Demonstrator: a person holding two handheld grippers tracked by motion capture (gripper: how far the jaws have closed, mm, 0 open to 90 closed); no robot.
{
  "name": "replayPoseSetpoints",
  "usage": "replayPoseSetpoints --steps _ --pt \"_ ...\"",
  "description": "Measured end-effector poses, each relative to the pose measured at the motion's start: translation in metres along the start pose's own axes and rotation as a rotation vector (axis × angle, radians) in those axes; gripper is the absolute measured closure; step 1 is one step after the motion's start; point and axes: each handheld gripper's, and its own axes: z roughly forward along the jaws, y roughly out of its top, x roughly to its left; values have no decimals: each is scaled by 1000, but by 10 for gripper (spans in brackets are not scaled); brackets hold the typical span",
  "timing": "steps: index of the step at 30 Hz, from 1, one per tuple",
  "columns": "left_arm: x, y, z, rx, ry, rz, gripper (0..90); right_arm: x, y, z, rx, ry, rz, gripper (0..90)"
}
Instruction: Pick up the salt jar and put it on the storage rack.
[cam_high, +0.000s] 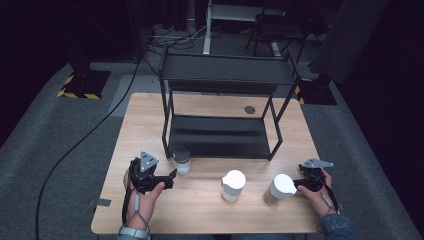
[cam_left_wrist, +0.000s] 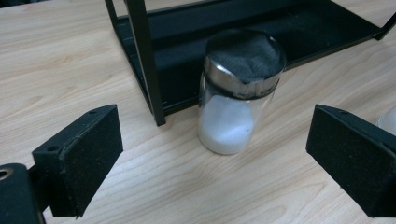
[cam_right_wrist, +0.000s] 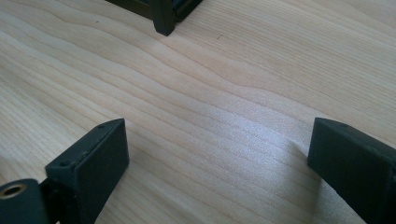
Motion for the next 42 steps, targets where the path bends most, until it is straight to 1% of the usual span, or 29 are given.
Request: replayPoseSetpoints --steps 7,16,19,23,27,30,31,33,34,39,42 --pt "-4 6 4 -16 -15 17 33 0 0 0 0 0 0 52" --pt "-8 12 11 -29 -27 27 31 0 0 0 0 3 -3 52" --pt "-9 14 15 -45 -31 24 31 0 0 0 0 3 -3 52" --pt "-12 14 22 -45 -49 39 31 0 0 0 0 3 -3 52" --pt "-10 14 26 -53 -56 30 31 -1 0 0 0 5 -6 52" --pt "-8 15 30 -64 -50 22 31 -1 0 0 0 5 -6 52" --pt "-8 15 30 -64 -50 22 34 -1 0 0 0 5 -6 52" --pt "-8 15 32 -64 -50 36 42 -1 0 0 0 5 -5 52" --pt "-8 15 35 -59 -58 39 45 -1 0 0 0 5 -6 52" --pt "-8 15 41 -69 -67 38 58 -1 0 0 0 9 -8 52" --pt "-8 14 44 -66 -70 37 59 -1 0 0 0 9 -9 52"
